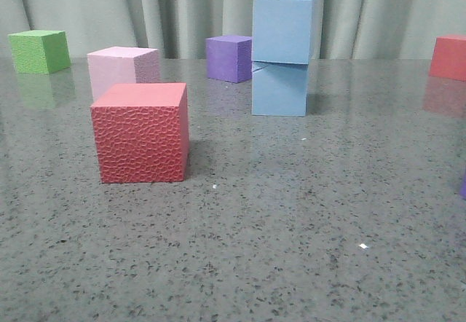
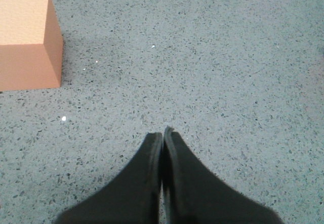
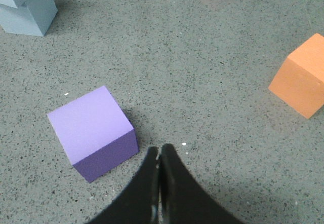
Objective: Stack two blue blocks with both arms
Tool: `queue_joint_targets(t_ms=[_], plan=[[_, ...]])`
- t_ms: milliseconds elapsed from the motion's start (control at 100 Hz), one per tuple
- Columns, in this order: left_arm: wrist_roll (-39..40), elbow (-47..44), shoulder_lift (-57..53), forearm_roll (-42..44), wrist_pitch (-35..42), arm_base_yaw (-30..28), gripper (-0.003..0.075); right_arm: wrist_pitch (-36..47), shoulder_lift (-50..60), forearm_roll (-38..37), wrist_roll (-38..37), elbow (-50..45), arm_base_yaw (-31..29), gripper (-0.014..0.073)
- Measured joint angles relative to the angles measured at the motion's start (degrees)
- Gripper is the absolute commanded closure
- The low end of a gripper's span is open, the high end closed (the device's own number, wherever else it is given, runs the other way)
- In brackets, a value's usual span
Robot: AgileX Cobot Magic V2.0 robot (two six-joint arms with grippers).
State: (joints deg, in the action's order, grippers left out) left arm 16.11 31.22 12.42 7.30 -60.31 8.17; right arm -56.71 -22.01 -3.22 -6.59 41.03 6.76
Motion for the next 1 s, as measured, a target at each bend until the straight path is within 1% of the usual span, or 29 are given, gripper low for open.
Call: queue_joint_targets(t_ms=[910,1000], plan=[[0.00,0.00,0.00,0.00,0.09,0.00,0.0739,0.08,0.00,0.00,0.00,0.00,0.00,0.0662],[0.00,-0.10,0.00,0.00,1.77,0.00,0.0739,0.08,0.00,0.00,0.00,0.00,0.00,0.0662]])
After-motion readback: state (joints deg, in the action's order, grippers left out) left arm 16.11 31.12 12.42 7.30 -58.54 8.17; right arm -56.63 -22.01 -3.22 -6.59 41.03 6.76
